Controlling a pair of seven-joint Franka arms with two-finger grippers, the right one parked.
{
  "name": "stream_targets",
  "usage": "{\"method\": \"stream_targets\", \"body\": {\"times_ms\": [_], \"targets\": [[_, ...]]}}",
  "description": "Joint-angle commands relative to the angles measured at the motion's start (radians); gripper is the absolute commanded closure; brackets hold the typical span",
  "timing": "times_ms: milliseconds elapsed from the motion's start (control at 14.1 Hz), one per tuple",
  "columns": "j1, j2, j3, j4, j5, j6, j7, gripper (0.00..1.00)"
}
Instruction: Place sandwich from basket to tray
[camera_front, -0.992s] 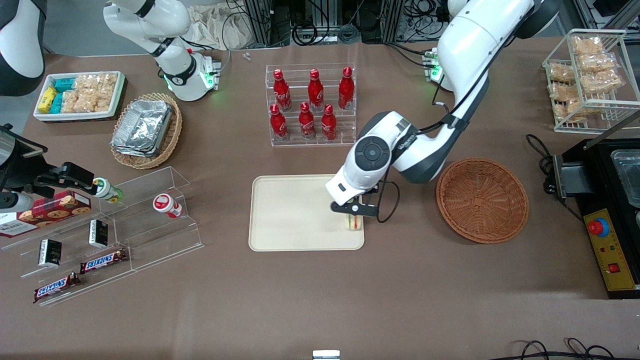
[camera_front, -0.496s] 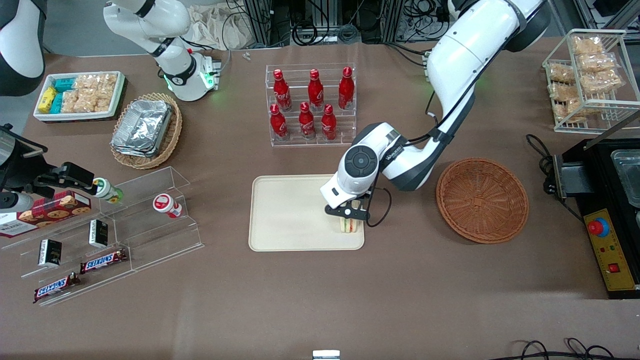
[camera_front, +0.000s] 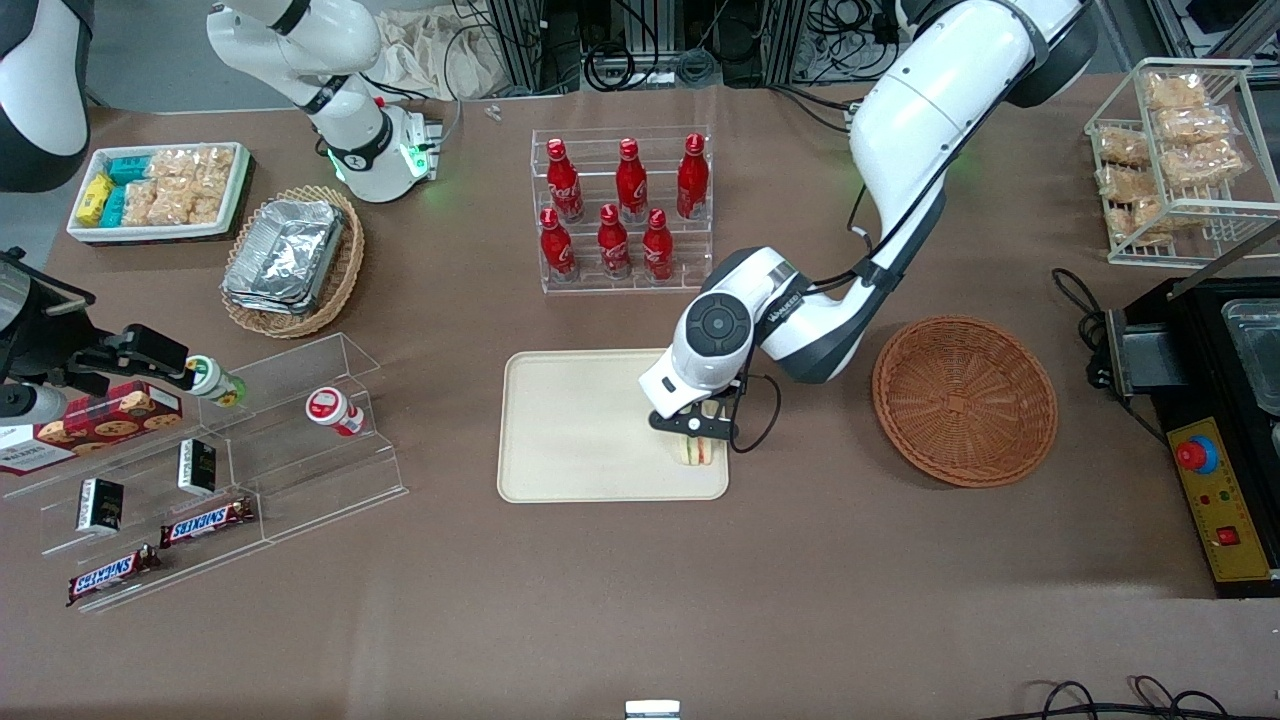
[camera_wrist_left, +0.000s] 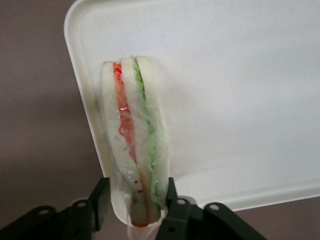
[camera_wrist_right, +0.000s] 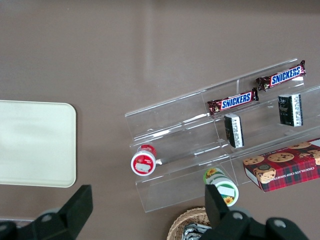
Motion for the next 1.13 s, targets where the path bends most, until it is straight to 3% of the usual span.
{"method": "stream_targets", "body": {"times_ms": [0,354,780,921,1063], "targets": [[0.012,-0.081,0.007,0.024,0.009,-0.126,-0.055,0.01],[0.146,-0.284,0.001,0.015,-0.029,-0.339,-0.022,0.01],[0.307,-0.477,0.002,-0.051,-0.06,-0.485,0.135,0.01],[0.379,-0.526,0.004,-0.068,-0.066,-0.51,0.289,0.01],[0.436,-0.552,0.005,-0.054,-0.092,-0.565,0.333,0.01]]}}
